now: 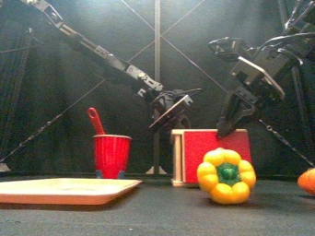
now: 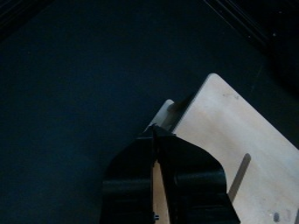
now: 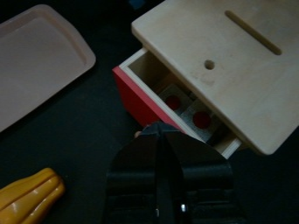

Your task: Close drawer

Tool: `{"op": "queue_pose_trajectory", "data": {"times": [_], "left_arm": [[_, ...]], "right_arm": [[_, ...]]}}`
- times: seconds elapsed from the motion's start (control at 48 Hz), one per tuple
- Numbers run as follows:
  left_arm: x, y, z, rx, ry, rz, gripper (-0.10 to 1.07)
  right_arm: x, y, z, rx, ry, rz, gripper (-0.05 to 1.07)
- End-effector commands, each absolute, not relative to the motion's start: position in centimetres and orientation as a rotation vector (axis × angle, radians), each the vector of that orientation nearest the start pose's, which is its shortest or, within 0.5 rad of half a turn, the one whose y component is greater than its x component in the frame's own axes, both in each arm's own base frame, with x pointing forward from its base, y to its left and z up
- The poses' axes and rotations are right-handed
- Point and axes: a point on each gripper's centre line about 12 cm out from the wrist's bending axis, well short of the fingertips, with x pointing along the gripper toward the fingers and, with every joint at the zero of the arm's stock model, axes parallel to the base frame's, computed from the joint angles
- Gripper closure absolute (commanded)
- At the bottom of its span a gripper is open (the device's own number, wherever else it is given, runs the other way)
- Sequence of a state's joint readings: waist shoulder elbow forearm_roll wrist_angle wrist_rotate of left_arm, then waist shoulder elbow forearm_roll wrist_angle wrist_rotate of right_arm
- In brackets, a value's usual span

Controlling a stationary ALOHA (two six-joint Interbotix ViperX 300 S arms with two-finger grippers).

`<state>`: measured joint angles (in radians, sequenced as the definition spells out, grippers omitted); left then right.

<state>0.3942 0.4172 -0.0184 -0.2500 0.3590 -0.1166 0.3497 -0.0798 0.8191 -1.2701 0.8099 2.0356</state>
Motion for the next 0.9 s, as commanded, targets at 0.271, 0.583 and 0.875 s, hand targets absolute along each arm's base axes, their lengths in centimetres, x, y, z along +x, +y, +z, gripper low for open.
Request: {"op": "queue_pose_trajectory", "data": {"times": [0.271, 0.583, 0.875], "left_arm": [[50.4, 19.7, 19.8, -0.501, 0.640, 0.412, 0.57], [50.4, 19.8, 20.2, -0.499, 0.620, 0.414, 0.57], [50.3, 20.2, 24.4, -0.455, 0.454, 0.418, 0.57]], "right_arm": [[31.0, -0.6, 16.0, 0.308, 0.611, -0.827, 0.76], [30.8, -1.1, 15.5, 0.318, 0.620, -0.844, 0.76], [31.5, 0.0, 17.2, 0.320, 0.576, -0.789, 0.76]]}}
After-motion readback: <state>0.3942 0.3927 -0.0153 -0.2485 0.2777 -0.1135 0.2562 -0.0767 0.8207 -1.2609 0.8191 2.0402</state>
